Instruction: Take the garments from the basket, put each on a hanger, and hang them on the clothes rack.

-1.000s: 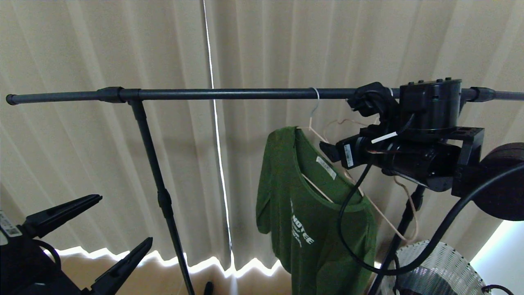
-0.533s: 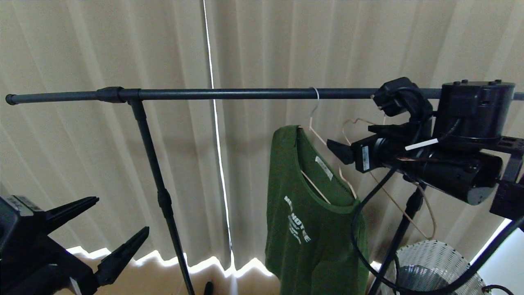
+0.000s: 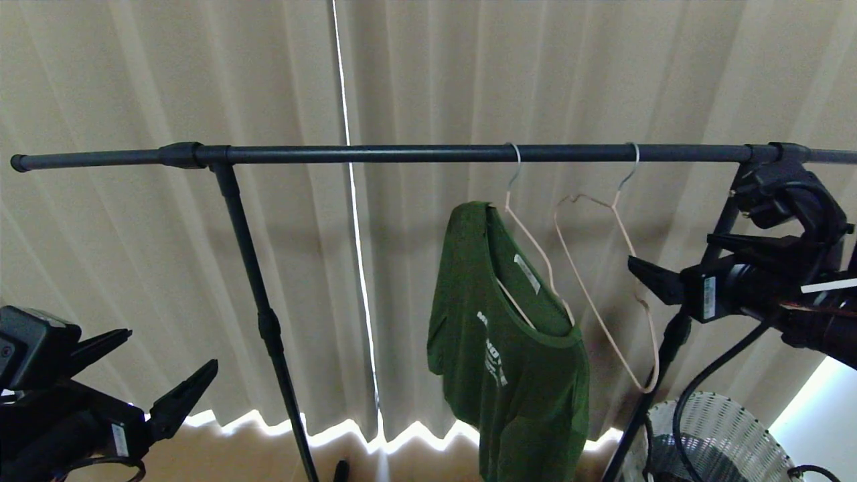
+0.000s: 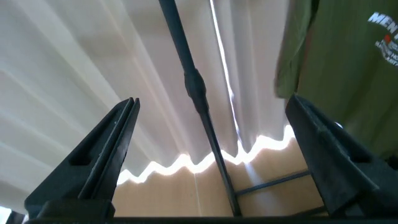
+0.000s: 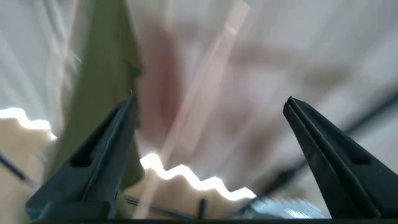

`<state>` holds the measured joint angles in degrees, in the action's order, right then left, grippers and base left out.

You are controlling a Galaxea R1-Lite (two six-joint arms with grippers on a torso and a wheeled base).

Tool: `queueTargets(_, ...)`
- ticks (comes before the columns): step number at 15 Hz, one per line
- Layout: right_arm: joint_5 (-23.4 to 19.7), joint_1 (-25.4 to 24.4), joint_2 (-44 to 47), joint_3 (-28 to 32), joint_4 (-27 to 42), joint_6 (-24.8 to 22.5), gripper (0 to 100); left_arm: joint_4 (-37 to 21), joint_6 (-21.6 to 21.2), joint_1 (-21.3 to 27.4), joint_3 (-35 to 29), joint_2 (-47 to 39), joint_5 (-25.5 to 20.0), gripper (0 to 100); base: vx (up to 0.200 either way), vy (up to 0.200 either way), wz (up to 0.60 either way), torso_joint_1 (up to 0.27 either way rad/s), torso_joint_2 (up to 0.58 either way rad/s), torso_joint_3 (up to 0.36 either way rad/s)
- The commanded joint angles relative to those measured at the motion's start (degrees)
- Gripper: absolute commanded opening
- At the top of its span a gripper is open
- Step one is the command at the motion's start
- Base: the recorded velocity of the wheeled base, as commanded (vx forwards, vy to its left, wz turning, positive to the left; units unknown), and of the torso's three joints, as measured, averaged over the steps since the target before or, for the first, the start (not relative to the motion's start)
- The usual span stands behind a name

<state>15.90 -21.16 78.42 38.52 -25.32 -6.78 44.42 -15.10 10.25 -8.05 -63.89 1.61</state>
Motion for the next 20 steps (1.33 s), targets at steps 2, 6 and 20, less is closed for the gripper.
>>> queueTargets(2,0.19,3.41,-5.3,-4.42,-0.17,-0.34,100,-0.04,0.25,-0.06,0.58,-0.27,0.06,100,-0.1,0.0,0.0,-0.001,0.0,-0.001)
queueTargets(6,0.01,8.33,-6.7,-6.71,-0.43,-2.98,100,-0.04,0.51,-2.61,0.58,-0.18,-0.03,100,-0.2,0.0,0.0,0.004,0.0,0.002)
queueTargets(20,-0.08,11.06,-10.13,-14.44,-0.52,-4.56,100,-0.04,0.43,-4.1,1.45,0.26,-0.12,100,-0.1,0.0,0.0,0.0,0.0,0.001)
